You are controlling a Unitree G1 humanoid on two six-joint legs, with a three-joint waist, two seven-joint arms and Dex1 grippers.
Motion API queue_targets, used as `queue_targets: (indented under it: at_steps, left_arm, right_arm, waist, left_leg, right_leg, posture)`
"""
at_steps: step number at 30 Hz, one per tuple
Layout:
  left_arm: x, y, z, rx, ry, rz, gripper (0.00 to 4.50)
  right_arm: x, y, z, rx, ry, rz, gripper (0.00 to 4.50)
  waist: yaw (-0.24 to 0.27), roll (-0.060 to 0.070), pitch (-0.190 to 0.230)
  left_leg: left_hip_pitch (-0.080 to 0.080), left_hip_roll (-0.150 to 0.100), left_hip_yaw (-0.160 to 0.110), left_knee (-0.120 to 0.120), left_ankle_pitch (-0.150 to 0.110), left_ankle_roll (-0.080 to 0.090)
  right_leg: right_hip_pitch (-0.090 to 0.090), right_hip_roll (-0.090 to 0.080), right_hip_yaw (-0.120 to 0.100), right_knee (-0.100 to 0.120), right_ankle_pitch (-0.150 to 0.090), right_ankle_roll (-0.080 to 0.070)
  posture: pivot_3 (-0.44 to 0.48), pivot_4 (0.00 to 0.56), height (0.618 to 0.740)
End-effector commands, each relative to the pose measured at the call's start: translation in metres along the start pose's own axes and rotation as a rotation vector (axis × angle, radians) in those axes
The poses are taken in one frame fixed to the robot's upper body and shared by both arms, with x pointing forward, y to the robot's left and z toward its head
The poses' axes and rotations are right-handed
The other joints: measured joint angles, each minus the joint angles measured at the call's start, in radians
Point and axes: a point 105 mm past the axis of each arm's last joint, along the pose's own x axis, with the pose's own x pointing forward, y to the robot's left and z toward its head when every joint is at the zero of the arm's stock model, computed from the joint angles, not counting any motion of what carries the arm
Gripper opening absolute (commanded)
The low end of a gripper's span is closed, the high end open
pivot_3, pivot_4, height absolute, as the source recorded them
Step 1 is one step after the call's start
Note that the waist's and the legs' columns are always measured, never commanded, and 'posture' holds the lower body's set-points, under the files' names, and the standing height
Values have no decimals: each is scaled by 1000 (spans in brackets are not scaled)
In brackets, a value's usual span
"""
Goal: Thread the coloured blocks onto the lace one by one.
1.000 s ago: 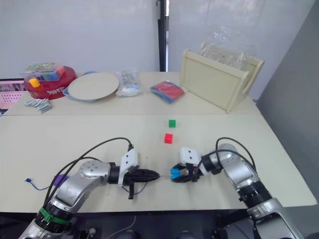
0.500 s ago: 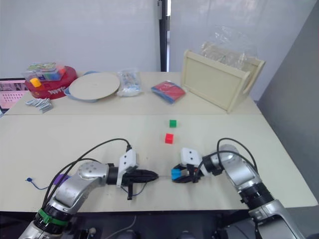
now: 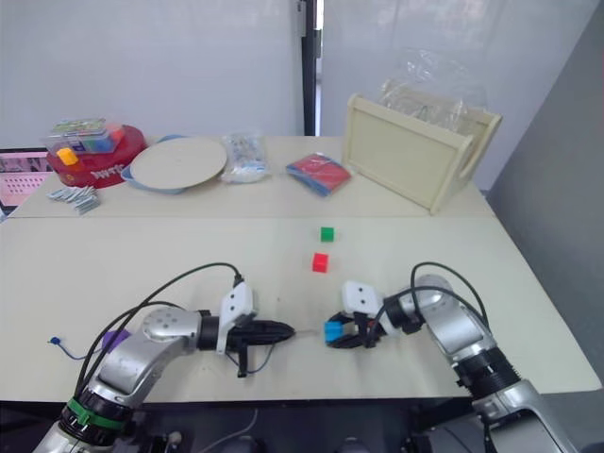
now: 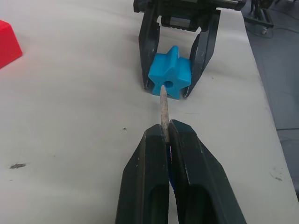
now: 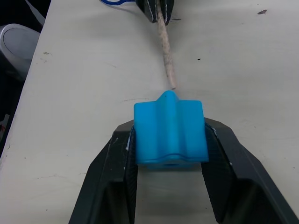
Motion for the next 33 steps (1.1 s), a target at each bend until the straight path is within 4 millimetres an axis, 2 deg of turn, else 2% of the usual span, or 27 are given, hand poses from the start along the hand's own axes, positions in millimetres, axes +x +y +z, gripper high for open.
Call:
queue_targets:
  at_steps: [1,16,26,33]
  left_arm:
    - [4,0,9,26,-28,-6,0]
    - [16,-6,13,41,-31,-74,0]
    - [9,-5,13,31,-38,-54,0]
    - [13,-6,13,28,-42,-52,0]
  right_arm:
    - [-2,3,1,-4,7,5,1363]
    - [0,5,6,0,3,5,1363]
    - [1,5,2,11,14,-3,1363]
    - [2,6,3,10,14,2,1363]
  waist:
    - [0,0,0]
    - [3,0,0]
    - [1,0,0]
    - [1,0,0]
  left_leg:
    - [0,0,0,0,0,0]
    - [0,0,0,0,0,0]
    - [0,0,0,0,0,0]
    - [0,0,0,0,0,0]
  right_leg:
    - [0,0,0,0,0,0]
    - [0,0,0,0,0,0]
    - [0,0,0,0,0,0]
    - [0,0,0,0,0,0]
  posture:
    - [0,150,740]
    - [0,150,740]
    - [0,150,740]
    - [0,150,740]
